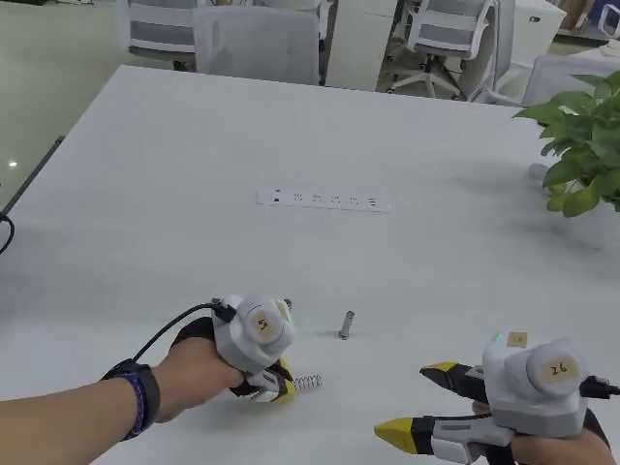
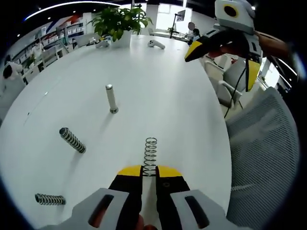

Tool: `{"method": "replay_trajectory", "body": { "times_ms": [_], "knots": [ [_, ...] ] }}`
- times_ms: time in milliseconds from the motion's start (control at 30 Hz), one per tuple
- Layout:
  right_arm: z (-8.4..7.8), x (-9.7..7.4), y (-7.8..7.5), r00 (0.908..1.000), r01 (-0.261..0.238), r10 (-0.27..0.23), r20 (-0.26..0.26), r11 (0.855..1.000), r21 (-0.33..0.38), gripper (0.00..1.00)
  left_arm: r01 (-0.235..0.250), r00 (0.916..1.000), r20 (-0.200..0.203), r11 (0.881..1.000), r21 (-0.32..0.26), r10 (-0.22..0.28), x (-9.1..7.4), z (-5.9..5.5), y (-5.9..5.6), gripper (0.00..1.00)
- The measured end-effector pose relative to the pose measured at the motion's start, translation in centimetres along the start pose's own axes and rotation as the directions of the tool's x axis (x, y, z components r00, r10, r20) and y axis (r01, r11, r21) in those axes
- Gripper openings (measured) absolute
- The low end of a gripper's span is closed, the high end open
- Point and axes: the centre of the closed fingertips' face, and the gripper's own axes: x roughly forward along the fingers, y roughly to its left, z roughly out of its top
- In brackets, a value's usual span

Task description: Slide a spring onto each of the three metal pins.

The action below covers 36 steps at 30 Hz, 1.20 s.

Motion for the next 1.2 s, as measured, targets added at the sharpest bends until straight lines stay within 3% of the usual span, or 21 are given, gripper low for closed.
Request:
{"method": "replay_trajectory", "body": {
  "times_ms": [300, 600, 1200],
  "knots": [
    [0.2, 1.1, 1.2, 0.9992, -0.039, 0.039, -0.009, 0.999, -0.012, 0.65, -0.054, 0.9983, 0.018, 0.997, -0.06, 0.056, -3.0, -2.9, 0.9, 0.02],
    [0.4, 1.8, 1.8, 0.9976, -0.068, 0.068, -0.017, 0.997, -0.027, 0.65, -0.096, 0.9948, 0.026, 0.991, -0.097, 0.099, -5.3, -5.0, 0.7, 0.02],
    [1.6, 3.1, 2.9, 0.9924, -0.122, 0.122, -0.018, 0.991, -0.047, 0.61, -0.158, 0.9835, 0.066, 0.978, -0.137, 0.168, -9.0, -6.1, 0.6, 0.02]
  ]
}}
